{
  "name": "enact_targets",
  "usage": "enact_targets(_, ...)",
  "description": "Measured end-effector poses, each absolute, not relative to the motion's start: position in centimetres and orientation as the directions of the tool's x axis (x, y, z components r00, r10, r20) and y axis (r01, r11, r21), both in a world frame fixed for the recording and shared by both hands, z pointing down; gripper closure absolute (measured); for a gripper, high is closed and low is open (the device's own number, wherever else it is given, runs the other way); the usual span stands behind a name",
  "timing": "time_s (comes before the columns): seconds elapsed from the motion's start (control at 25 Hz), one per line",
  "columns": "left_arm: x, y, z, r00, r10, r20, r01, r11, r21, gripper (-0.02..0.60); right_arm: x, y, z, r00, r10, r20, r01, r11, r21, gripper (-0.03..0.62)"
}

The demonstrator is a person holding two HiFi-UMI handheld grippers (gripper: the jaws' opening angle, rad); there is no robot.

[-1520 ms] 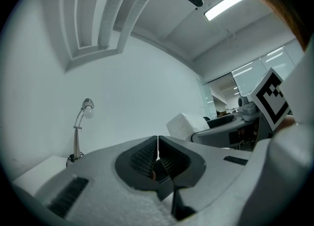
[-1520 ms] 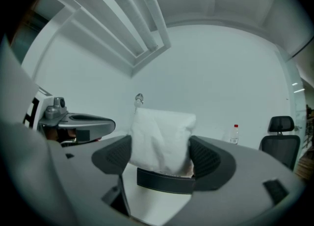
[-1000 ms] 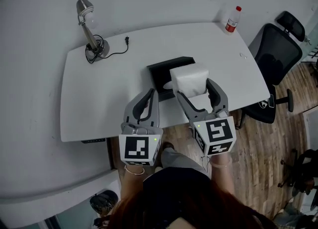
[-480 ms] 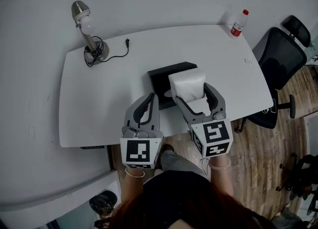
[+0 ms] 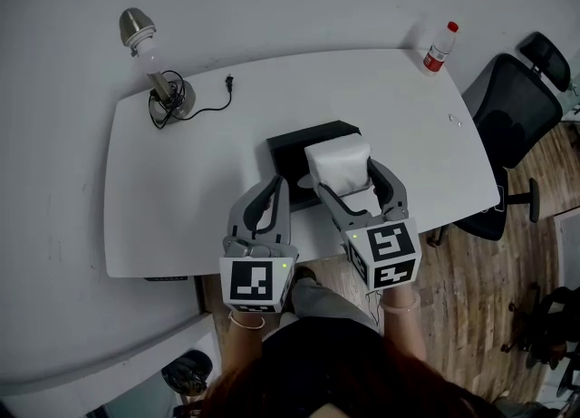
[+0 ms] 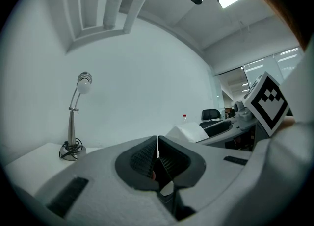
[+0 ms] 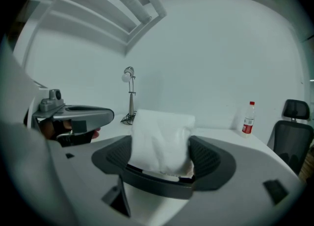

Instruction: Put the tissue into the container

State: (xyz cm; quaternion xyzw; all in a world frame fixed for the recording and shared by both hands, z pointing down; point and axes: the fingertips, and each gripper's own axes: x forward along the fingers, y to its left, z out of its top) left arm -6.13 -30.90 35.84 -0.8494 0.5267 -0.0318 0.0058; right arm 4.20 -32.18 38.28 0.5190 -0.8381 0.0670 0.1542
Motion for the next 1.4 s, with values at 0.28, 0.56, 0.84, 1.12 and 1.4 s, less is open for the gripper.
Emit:
enact_targets(0.28, -6.2, -32.0, 36.6, 0.434, -0.899, 0.067, -0.899, -0.436, -0.029, 0.554, 4.0, -33.3, 39.7, -0.423, -0.819, 0.387, -0.88, 0.473, 0.04, 0.21)
enact_targets(0.56, -6.1, -32.9, 37.0, 0.427, -0.901, 0.08, -0.903, -0.429, -0.011, 0.554, 3.9, -34.1, 41.1, -0.417, -0.788, 0.453, -0.875, 0.483, 0.035, 0.21)
enact_targets(0.84, -6.0, -33.7, 37.7, 0.425, -0.901, 0.09, -0.904, -0.427, 0.004, 0.554, 3.6, -34.7, 42.2, -0.412, -0.755, 0.509, -0.869, 0.493, 0.028, 0.21)
enact_targets(1.12, -5.8, -34.4, 38.4, 0.429, -0.898, 0.099, -0.902, -0.431, 0.003, 0.554, 3.6, -35.2, 43.3, -0.405, -0.713, 0.573, -0.869, 0.494, 0.001, 0.21)
enact_targets(1.4, -5.9, -35.1, 38.8, 0.427, -0.898, 0.107, -0.904, -0.427, 0.019, 0.554, 3.2, -35.6, 44.2, -0.41, -0.667, 0.622, -0.862, 0.506, -0.025, 0.21)
